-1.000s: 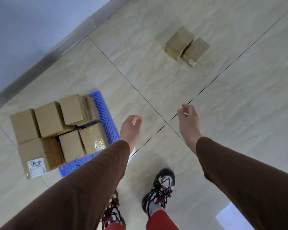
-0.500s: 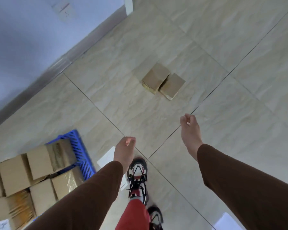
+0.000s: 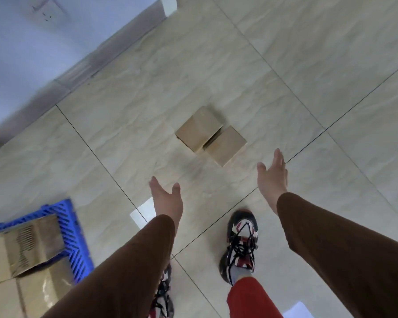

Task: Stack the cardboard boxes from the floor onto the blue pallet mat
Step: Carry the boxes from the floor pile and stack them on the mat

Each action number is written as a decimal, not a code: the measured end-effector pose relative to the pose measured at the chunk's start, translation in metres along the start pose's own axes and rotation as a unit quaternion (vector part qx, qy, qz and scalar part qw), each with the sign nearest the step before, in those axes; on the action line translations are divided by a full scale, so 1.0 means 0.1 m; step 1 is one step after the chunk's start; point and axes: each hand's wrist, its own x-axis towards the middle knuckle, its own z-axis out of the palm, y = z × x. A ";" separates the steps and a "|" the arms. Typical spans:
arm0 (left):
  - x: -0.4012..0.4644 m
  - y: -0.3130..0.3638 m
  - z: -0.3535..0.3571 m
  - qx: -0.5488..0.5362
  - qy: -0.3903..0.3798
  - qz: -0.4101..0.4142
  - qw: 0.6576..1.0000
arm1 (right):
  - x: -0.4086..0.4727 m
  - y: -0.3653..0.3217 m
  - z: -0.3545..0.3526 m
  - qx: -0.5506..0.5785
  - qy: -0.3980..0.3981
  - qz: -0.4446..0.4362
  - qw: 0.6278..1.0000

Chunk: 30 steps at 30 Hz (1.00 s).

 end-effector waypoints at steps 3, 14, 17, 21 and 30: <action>0.17 0.09 0.65 -0.063 0.009 -0.060 0.996 | 0.54 -0.08 0.07 -0.020 -0.038 -0.019 0.999; 0.81 0.33 1.78 -0.141 -0.148 -0.107 0.973 | 1.37 -0.20 0.61 -0.025 -0.187 -0.013 0.982; 0.75 0.25 1.61 -0.152 -0.145 -0.104 0.972 | 1.12 -0.15 0.62 0.003 -0.179 -0.012 0.984; 0.50 0.12 1.09 -0.181 -0.134 -0.098 0.969 | 0.54 -0.22 0.67 0.030 -0.170 -0.027 0.985; -0.24 -0.45 -0.87 -0.265 -0.133 -0.061 0.953 | -1.33 -0.59 1.30 0.056 -0.179 -0.114 0.976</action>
